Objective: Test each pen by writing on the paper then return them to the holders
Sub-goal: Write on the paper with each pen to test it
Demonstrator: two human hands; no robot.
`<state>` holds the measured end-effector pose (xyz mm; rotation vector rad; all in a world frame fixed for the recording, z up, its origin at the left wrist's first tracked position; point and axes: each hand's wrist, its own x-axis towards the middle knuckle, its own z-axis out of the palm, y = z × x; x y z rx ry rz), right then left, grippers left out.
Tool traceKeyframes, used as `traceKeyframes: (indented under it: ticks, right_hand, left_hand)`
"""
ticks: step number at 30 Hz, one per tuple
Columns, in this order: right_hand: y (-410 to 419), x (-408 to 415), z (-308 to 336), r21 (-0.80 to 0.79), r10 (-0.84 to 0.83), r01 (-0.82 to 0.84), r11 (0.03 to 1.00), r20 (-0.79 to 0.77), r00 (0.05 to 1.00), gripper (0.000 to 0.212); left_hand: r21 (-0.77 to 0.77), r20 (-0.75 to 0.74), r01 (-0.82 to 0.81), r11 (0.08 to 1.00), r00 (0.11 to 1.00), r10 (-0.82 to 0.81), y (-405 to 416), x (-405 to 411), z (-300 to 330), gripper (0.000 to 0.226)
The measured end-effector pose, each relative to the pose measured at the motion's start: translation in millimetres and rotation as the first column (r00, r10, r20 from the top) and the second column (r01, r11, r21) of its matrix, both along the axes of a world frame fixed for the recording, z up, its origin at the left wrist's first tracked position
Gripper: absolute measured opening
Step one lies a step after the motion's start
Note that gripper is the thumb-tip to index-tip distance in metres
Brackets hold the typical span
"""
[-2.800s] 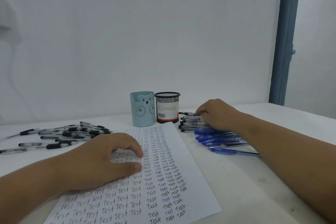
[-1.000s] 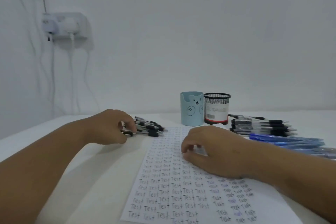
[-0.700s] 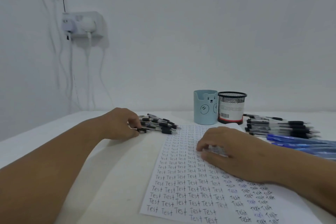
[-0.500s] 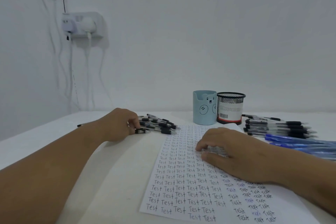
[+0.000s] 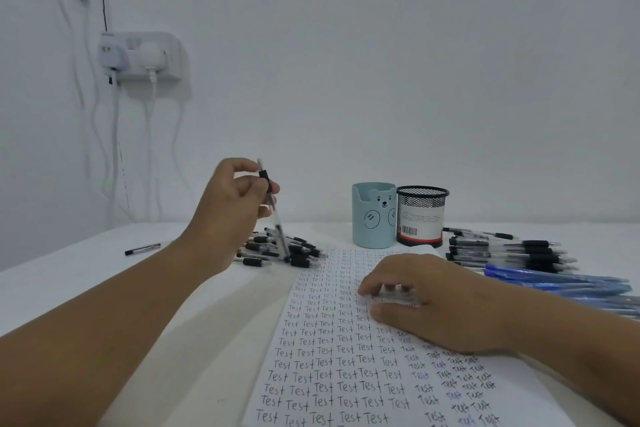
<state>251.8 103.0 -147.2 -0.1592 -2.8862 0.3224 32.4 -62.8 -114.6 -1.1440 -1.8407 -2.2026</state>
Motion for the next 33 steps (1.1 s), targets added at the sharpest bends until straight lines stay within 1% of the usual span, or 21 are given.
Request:
traceKeyframes:
  ticks: [1, 3, 5, 6, 7, 8, 10, 11, 13, 14, 16, 18, 20, 25, 29, 31, 33]
  right_hand:
    - [1, 1, 0, -0.035, -0.017, 0.016, 0.999, -0.015, 1.0, 0.033]
    - [2, 3, -1, -0.124, -0.049, 0.041, 0.991, -0.065, 0.997, 0.039]
    - [3, 4, -3, -0.221, -0.085, 0.052, 0.974, -0.141, 0.986, 0.047]
    - [2, 3, -3, -0.309, -0.107, 0.045, 0.95, -0.188, 0.976, 0.044]
    - [1, 2, -2, -0.433, -0.139, 0.021, 0.901, -0.243, 0.96, 0.037]
    - [1, 0, -1, -0.558, -0.18, -0.018, 0.83, -0.298, 0.937, 0.031]
    - [2, -3, 3, -0.732, -0.272, -0.113, 0.672, -0.385, 0.882, 0.027]
    - [1, -3, 6, -0.795, -0.312, -0.156, 0.586, -0.399, 0.862, 0.028]
    - [0, -1, 11, -0.882, -0.347, -0.239, 0.407, -0.391, 0.853, 0.03]
    - [-1, 0, 13, -0.903, -0.34, -0.264, 0.338, -0.379, 0.86, 0.034]
    - [-3, 2, 16, -0.927, -0.314, -0.27, 0.261, -0.346, 0.884, 0.044]
    - [-2, 5, 17, -0.944, -0.315, -0.256, 0.208, -0.313, 0.896, 0.051]
    - [-1, 5, 18, -0.952, -0.332, -0.255, 0.168, -0.298, 0.895, 0.055]
    - [8, 6, 17, -0.956, -0.338, -0.262, 0.129, -0.291, 0.895, 0.037]
    - [10, 6, 12, -0.959, -0.255, -0.275, 0.068, -0.283, 0.925, 0.03]
    - [10, 7, 9, -0.955, -0.23, -0.287, 0.069, -0.296, 0.927, 0.033]
    - [8, 5, 6, -0.949, -0.206, -0.301, 0.09, -0.313, 0.927, 0.043]
  left_hand:
    - [0.082, 0.11, 0.078, 0.994, 0.99, -0.086, 1, 4, 1, 0.024]
    - [0.207, 0.271, 0.228, 0.951, 0.921, -0.279, 4, 12, 0, 0.034]
    - [0.214, 0.33, 0.331, 0.919, 0.861, -0.387, 6, 21, -2, 0.03]
    - [0.195, 0.344, 0.369, 0.909, 0.842, -0.416, 8, 26, -5, 0.026]
    - [0.178, 0.355, 0.401, 0.899, 0.825, -0.439, 10, 29, -7, 0.024]
    - [0.16, 0.362, 0.428, 0.889, 0.812, -0.457, 12, 33, -10, 0.023]
    - [0.077, 0.343, 0.474, 0.877, 0.814, -0.47, 16, 37, -17, 0.023]
    - [-0.005, 0.308, 0.473, 0.881, 0.839, -0.449, 17, 39, -20, 0.025]
    - [-0.204, 0.185, 0.411, 0.889, 0.907, -0.377, 19, 42, -26, 0.024]
    - [-0.29, 0.11, 0.369, 0.883, 0.93, -0.352, 19, 45, -29, 0.021]
    - [-0.402, -0.018, 0.298, 0.866, 0.943, -0.332, 20, 50, -33, 0.015]
    - [-0.429, -0.086, 0.263, 0.864, 0.94, -0.329, 21, 57, -33, 0.012]
    - [-0.41, -0.119, 0.242, 0.879, 0.942, -0.314, 21, 61, -33, 0.011]
    - [-0.436, -0.232, 0.182, 0.881, 0.924, -0.306, 22, 69, -38, 0.011]
    - [-0.475, -0.34, 0.085, 0.876, 0.9, -0.272, 21, 73, -43, 0.012]
    - [-0.478, -0.352, 0.076, 0.875, 0.896, -0.27, 21, 74, -43, 0.011]
    - [-0.434, -0.33, 0.094, 0.896, 0.909, -0.255, 23, 76, -42, 0.008]
